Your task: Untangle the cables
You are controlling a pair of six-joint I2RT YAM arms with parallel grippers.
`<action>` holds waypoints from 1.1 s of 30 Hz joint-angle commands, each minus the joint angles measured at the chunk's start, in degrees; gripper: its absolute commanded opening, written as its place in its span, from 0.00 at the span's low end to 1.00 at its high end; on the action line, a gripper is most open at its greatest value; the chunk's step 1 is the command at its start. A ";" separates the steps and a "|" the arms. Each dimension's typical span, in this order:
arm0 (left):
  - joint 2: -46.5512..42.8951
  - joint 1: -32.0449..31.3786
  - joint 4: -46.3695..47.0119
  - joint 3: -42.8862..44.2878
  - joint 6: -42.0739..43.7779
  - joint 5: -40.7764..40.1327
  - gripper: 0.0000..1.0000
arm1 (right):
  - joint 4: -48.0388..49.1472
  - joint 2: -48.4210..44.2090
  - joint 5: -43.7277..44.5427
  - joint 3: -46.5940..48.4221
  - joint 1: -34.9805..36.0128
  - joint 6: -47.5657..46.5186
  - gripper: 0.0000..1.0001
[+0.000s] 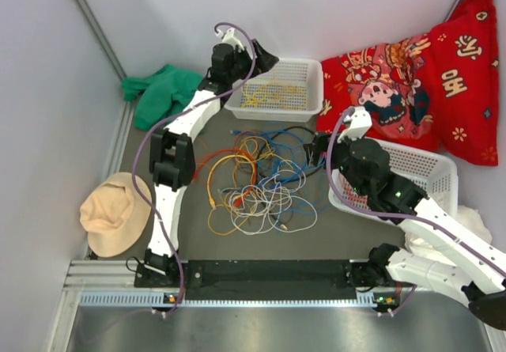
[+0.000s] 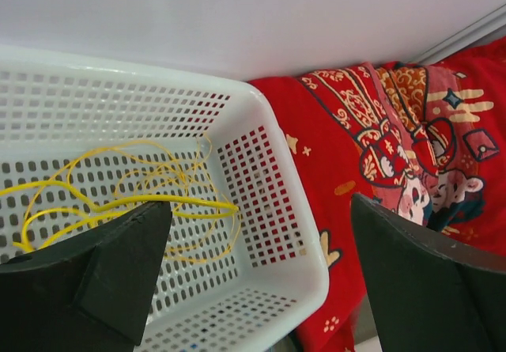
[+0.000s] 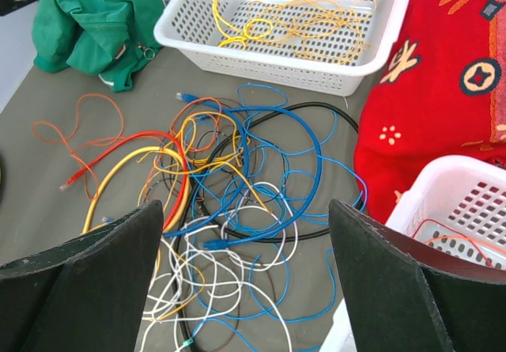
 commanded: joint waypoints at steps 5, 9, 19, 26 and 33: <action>-21.21 -1.34 -0.32 -10.06 4.49 -1.58 0.99 | -2.33 -3.39 1.74 0.29 -0.43 3.13 0.85; -25.19 -3.89 -9.72 -12.63 12.40 -9.04 0.99 | -6.63 -3.65 1.92 0.47 -0.43 7.25 0.85; -8.94 -2.14 -24.32 6.87 9.45 -8.18 0.99 | -9.27 -9.46 0.51 -1.56 -0.52 13.07 0.84; 3.44 0.68 -28.19 16.19 -1.64 -1.43 0.99 | -9.02 -2.35 1.57 2.22 -0.43 7.54 0.85; 4.97 2.87 -28.99 15.25 -11.57 8.42 0.99 | -4.71 1.18 -0.45 1.70 -0.52 6.39 0.85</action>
